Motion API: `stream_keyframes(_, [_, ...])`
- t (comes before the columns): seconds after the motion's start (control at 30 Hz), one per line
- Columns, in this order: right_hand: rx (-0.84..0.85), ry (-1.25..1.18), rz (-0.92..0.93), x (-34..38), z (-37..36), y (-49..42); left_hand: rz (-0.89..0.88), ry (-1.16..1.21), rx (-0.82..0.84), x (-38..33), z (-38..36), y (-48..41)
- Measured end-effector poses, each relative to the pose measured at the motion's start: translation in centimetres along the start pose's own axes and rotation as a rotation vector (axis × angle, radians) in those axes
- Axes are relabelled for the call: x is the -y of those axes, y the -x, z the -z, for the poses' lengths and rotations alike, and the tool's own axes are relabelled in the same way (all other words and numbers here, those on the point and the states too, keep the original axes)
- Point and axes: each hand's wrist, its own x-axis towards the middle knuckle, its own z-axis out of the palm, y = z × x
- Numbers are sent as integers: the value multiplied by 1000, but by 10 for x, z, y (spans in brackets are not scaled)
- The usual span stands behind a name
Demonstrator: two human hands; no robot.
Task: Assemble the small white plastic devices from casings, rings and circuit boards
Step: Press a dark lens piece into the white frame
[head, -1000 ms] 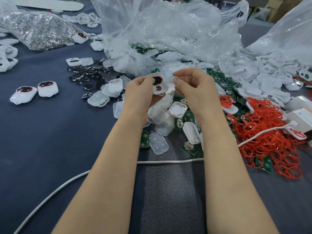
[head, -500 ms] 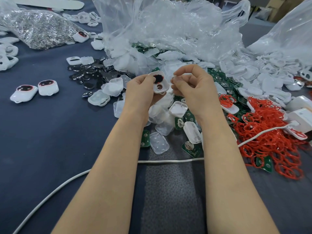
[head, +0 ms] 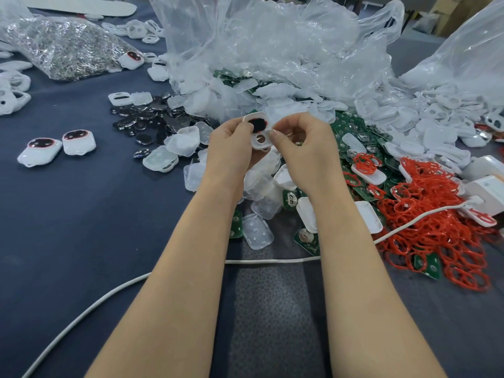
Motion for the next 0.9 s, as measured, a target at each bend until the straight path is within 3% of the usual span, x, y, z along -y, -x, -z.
stream_keyframes(0.37, [-58,83,-92,-6,-17,-1,-27,3,22,5,-3,-1])
stream_keyframes(0.6, [-107,167,-59,-5,-22,1,-82,-66,22,8,-3,-3])
stream_keyframes(0.9, [-61,170,-78,-4,-19,-1,-112,-136,0,11,-3,-4])
